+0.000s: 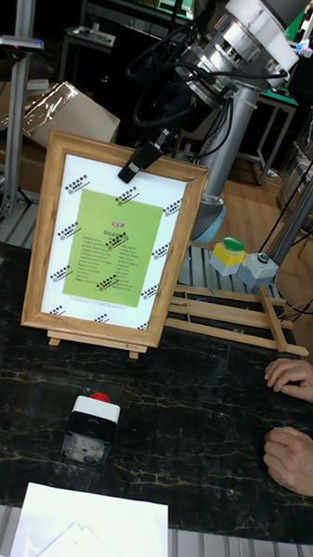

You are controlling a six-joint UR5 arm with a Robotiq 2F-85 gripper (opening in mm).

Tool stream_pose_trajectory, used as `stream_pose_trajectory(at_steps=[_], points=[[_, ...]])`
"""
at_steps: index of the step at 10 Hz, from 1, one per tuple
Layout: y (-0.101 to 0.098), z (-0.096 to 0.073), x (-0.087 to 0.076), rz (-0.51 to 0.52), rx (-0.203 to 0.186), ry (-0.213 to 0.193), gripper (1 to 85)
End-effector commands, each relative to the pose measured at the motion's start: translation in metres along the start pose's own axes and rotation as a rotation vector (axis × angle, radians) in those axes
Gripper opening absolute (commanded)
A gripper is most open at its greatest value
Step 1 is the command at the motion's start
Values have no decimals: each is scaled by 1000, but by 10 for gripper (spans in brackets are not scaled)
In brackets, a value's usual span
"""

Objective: Put the photo frame on the bracket

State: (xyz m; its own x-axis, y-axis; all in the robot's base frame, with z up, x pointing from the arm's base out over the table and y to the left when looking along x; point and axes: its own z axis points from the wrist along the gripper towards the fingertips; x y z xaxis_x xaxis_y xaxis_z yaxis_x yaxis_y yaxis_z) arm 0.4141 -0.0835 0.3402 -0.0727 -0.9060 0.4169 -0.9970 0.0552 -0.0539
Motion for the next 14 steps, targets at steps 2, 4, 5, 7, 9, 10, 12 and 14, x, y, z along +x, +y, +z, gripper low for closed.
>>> stream_pose_trajectory(at_steps=[2,4,5,7,9,10,12,14], points=[[1,-1,-4,0,-5,-14,10],[5,-1,-7,4,-20,-29,10],[8,-2,-10,-7,-30,-39,10],[9,-2,-11,-22,-34,-45,10],[7,-2,-14,-31,-25,-53,10],[6,-2,-14,-33,-21,-53,10],[0,-2,-10,-42,2,-40,10],[-6,-1,-6,-36,24,-23,10]])
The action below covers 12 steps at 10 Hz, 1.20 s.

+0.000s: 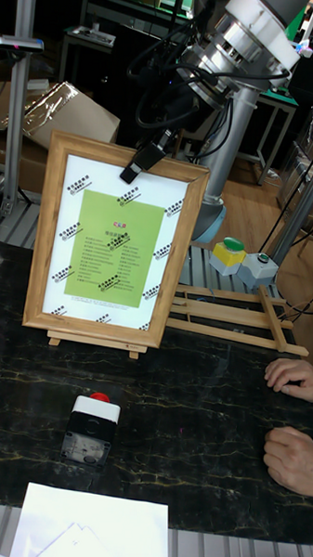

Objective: Put the photo frame on the bracket

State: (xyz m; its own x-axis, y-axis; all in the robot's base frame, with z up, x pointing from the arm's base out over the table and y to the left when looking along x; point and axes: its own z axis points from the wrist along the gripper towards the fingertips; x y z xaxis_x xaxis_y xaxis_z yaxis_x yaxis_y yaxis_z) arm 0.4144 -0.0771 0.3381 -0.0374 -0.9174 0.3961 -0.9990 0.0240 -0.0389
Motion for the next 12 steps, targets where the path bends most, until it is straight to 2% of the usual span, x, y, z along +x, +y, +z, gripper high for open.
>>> stream_pose_trajectory(at_steps=[1,3,5,7,12], points=[[-7,-1,3,10,30,14,10],[-1,-2,1,9,24,11,10],[1,5,1,-3,23,-6,10],[3,2,4,5,39,16,10],[0,2,2,7,55,9,10]])
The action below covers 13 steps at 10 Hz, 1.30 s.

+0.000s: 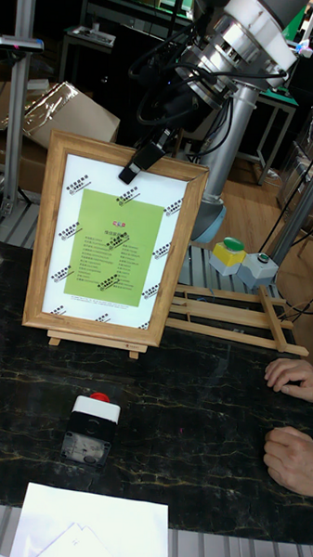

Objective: Put the photo frame on the bracket

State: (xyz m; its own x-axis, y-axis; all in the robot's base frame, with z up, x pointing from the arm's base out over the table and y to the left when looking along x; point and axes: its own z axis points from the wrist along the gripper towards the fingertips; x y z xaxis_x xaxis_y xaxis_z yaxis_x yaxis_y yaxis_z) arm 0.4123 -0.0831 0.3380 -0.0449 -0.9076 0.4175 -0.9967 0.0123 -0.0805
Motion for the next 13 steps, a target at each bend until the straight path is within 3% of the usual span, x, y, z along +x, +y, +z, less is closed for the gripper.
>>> stream_pose_trajectory(at_steps=[1,7,13], points=[[-3,0,-4,4,18,-16,10],[-4,0,-6,31,35,-25,10],[-11,0,-7,72,88,-35,10]])
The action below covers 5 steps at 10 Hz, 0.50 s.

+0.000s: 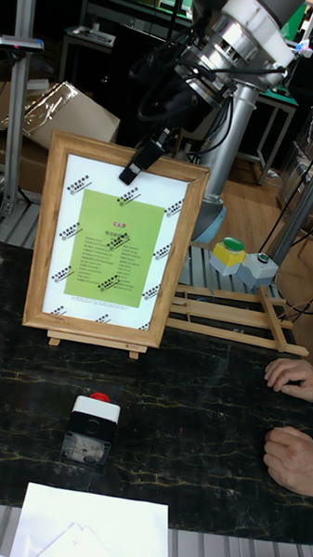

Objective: Put the photo frame on the bracket

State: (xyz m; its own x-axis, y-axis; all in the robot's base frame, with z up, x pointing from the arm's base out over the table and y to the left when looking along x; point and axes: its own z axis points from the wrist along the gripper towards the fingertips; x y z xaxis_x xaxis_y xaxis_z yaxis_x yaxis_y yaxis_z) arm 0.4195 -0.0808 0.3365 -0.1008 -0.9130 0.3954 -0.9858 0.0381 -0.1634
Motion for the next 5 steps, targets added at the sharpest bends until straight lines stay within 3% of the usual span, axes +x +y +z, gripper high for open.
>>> stream_pose_trajectory(at_steps=[1,5], points=[[-4,2,-5,21,26,-28,10],[-4,2,-5,25,28,-24,10]])
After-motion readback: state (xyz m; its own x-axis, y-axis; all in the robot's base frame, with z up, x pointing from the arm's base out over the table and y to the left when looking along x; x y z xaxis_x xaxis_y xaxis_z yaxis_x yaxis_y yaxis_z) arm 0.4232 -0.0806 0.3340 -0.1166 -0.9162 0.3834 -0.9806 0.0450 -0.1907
